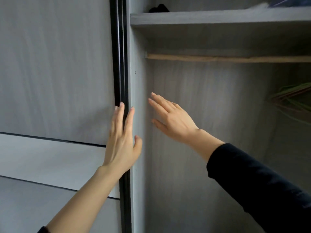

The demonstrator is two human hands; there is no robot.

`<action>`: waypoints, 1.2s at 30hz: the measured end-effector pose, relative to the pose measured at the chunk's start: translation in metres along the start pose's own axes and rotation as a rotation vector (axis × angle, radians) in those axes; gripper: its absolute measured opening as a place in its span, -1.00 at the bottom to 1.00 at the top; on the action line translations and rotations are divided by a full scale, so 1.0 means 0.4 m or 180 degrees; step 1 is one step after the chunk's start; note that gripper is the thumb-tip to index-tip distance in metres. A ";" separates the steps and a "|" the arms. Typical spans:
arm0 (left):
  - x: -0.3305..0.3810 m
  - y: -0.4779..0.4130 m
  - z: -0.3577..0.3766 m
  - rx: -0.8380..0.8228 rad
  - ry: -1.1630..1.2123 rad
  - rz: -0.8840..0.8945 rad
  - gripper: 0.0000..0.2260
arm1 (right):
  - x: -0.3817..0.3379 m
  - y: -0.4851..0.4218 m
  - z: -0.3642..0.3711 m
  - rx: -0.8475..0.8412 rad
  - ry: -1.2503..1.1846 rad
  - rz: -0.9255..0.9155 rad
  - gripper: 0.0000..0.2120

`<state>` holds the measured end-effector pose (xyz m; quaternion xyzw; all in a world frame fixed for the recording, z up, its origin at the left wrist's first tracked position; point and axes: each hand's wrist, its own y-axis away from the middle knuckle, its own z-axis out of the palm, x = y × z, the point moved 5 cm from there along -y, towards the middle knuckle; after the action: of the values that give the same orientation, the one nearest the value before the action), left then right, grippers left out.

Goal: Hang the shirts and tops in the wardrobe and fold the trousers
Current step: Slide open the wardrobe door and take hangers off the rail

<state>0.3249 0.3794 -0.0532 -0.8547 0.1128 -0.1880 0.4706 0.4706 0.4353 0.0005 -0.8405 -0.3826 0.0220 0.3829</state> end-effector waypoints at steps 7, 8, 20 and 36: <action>0.252 -0.136 0.278 -0.0548 0.0304 0.0130 -0.27 | 0.305 0.226 -0.093 -0.0482 0.0598 0.1015 -0.54; 0.295 -0.158 0.322 -0.0668 0.0318 0.0171 -0.28 | 0.349 0.259 -0.110 -0.0526 0.0678 0.1129 -0.53; 0.780 -0.519 0.581 -0.0491 0.0281 0.1266 -0.32 | 0.877 0.490 -0.367 -0.0793 0.1945 0.2203 -0.65; 0.859 -0.771 0.767 0.0362 0.0357 0.1267 -0.36 | 1.141 0.474 -0.404 -0.1478 0.3334 0.1938 -0.75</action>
<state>0.7716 0.6500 0.1325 -0.7758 0.2946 -0.1446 0.5389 0.9650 0.5570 0.1061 -0.8718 0.1154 -0.3665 0.3038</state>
